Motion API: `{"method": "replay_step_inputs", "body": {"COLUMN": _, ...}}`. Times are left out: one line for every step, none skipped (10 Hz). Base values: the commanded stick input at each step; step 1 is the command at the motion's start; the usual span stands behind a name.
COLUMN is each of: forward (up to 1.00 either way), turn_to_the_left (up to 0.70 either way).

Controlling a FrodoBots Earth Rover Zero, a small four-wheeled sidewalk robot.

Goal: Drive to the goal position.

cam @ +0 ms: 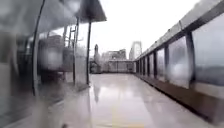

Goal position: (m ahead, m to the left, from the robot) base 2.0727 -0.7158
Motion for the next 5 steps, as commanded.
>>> {"method": "replay_step_inputs", "body": {"forward": 0.00, "turn_to_the_left": 0.00}}
{"method": "replay_step_inputs", "body": {"forward": 0.00, "turn_to_the_left": 0.00}}
{"method": "replay_step_inputs", "body": {"forward": 0.00, "turn_to_the_left": 0.00}}
{"method": "replay_step_inputs", "body": {"forward": 0.00, "turn_to_the_left": 0.00}}
{"method": "replay_step_inputs", "body": {"forward": 0.32, "turn_to_the_left": 0.00}}
